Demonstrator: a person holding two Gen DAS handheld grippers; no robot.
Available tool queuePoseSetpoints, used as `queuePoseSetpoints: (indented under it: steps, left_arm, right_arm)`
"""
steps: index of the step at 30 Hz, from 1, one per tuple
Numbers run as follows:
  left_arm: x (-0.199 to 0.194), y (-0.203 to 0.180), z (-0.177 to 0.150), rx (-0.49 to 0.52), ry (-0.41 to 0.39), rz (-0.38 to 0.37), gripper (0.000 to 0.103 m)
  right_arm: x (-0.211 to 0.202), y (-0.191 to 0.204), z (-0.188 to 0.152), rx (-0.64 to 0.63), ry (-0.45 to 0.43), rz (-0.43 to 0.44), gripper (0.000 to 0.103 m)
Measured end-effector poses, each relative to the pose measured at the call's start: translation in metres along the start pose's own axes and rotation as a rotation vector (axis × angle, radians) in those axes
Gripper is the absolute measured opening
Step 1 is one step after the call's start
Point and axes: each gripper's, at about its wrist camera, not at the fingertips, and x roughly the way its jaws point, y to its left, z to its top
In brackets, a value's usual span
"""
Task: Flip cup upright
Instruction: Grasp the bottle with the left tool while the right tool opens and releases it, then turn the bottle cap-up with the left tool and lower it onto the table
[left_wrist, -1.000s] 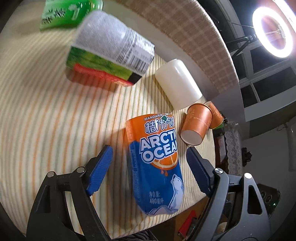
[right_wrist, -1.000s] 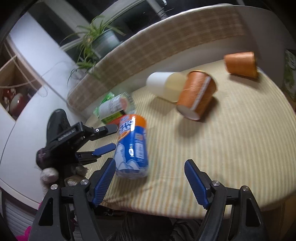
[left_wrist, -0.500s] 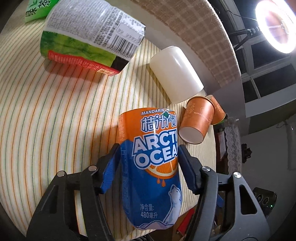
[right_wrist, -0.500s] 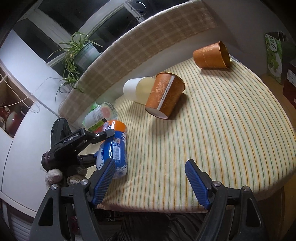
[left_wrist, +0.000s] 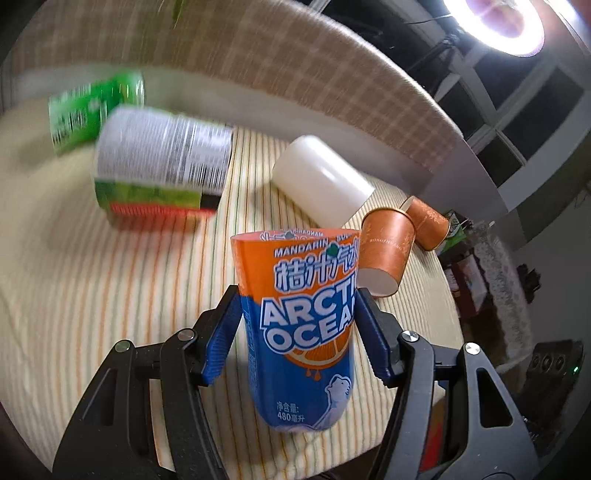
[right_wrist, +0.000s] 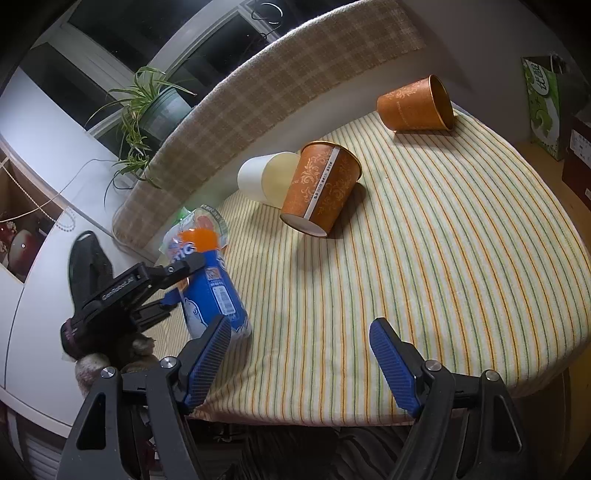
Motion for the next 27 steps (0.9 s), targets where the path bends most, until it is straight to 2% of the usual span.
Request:
queuePoseSetpoints:
  steps: [5,9,27]
  left_arm:
    - [-0.012,-0.018,0.0,0.122,-0.086,0.08,0.062]
    - [-0.014,-0.027,-0.002,0.188,-0.123,0.124,0.062]
    - [-0.006,-0.048,-0.012,0.304,-0.152,0.195,0.062]
  right_arm:
    - [0.002,0.001,-0.001,0.003,0.007,-0.002,0.081]
    - [0.004,0.001,-0.001,0.005,0.009,-0.004,0.081]
    - [0.002,-0.002,0.001,0.014,0.007,-0.01,0.081]
